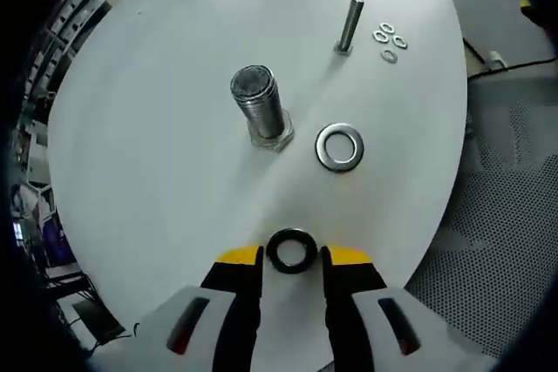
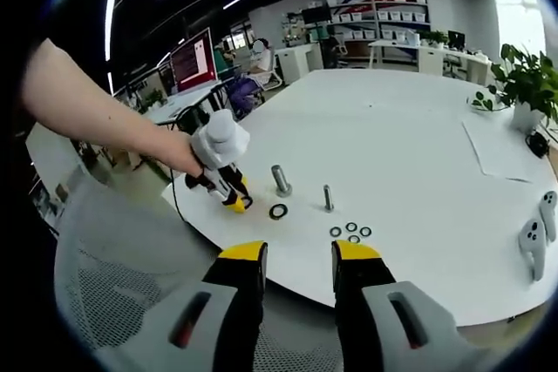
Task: Place the washer onto the threaded stud by aligning its center hole with the stud, sliding it down to the base, and recovering from edge contact or off-axis alignment until the washer reaches the visible bottom stop.
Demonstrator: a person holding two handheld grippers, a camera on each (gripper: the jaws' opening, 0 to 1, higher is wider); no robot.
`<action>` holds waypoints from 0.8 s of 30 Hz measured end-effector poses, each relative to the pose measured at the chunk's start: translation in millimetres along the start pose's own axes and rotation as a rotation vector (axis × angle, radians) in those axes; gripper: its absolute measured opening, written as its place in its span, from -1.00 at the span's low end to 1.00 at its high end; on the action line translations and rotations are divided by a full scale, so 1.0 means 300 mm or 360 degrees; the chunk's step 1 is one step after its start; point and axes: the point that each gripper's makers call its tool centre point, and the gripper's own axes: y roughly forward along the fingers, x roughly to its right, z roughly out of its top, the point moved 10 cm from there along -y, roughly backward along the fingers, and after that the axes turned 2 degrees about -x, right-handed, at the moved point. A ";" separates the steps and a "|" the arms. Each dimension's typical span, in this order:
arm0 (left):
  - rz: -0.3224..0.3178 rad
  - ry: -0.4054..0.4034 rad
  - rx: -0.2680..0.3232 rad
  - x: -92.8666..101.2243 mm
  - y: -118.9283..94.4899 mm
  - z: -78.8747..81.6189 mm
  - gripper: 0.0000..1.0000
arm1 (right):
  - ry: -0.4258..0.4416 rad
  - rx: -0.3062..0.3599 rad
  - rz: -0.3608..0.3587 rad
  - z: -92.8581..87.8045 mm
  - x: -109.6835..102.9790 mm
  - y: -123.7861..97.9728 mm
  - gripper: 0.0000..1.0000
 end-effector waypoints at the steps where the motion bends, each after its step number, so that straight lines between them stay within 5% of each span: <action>1: -0.0004 -0.0002 0.0005 -0.003 0.000 -0.003 -0.51 | 0.0000 -0.0001 0.0000 0.000 0.000 0.000 -0.36; 11: 0.0016 -0.0121 0.0013 0.000 -0.008 -0.005 -0.62 | -0.0001 -0.0002 0.0006 0.001 -0.001 0.001 -0.36; 24: 0.0028 -0.0125 0.0036 -0.001 -0.014 -0.019 -0.64 | 0.0003 0.0006 0.0003 0.002 0.001 -0.001 -0.37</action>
